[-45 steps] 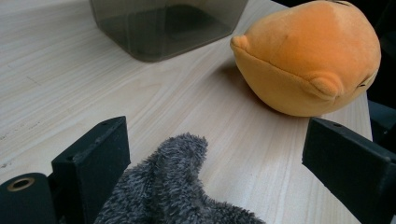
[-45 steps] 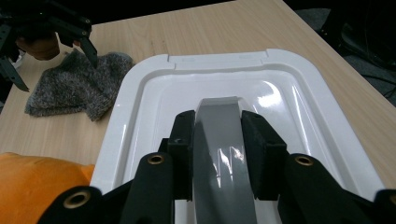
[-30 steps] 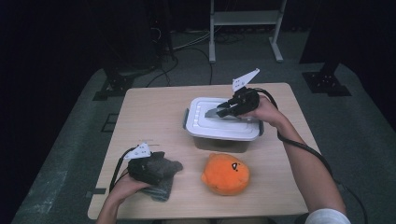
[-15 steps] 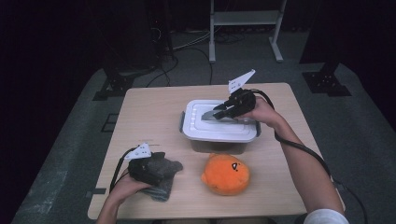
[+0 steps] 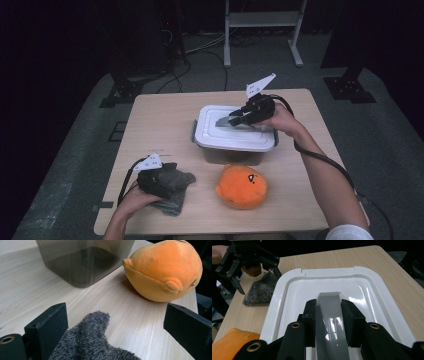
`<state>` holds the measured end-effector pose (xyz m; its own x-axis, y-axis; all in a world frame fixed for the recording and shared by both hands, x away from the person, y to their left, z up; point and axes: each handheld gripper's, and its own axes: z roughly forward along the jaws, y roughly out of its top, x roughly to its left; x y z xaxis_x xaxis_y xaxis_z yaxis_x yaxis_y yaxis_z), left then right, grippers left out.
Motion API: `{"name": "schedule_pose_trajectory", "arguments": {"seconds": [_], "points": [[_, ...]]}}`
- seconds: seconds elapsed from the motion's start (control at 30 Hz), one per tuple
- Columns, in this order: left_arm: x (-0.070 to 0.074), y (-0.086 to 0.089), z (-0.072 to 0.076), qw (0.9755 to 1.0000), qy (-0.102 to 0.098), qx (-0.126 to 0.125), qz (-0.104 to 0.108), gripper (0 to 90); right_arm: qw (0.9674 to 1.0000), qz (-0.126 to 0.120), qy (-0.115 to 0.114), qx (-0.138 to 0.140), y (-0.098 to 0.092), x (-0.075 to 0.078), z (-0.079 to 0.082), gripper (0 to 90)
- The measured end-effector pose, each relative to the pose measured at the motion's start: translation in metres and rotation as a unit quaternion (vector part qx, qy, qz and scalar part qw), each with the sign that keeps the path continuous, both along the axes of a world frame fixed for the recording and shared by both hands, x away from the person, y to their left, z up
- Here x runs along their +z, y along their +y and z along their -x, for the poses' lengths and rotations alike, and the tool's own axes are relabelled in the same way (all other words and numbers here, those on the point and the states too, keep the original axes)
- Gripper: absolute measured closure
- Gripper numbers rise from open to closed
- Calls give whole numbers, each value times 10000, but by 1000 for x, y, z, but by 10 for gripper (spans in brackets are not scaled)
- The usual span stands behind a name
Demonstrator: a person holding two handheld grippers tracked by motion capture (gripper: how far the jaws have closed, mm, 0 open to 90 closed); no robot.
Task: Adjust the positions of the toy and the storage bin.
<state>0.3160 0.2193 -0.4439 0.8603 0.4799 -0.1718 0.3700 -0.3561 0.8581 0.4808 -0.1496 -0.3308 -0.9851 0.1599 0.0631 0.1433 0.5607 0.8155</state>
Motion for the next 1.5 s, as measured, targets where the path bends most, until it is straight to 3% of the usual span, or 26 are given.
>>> {"name": "schedule_pose_trajectory", "arguments": {"seconds": [0.23, 0.73, 1.23, 1.5], "points": [[0, -2, 0, 10000, -4, -3, 23, 47, 9998, -166, -83, -106, -13, 14, 6, 657], [2, -1, 3, 10000, -70, 21, -9, 47, 9970, -175, -295, -699, -87, 43, 50, 656], [2, 0, 3, 10000, -53, 78, 4, 47, 9906, -174, -244, -1333, -162, 33, 89, 656], [1, -1, 4, 10000, -57, 72, 3, 36, 9874, -156, -209, -1558, -187, 25, 101, 656]]}}
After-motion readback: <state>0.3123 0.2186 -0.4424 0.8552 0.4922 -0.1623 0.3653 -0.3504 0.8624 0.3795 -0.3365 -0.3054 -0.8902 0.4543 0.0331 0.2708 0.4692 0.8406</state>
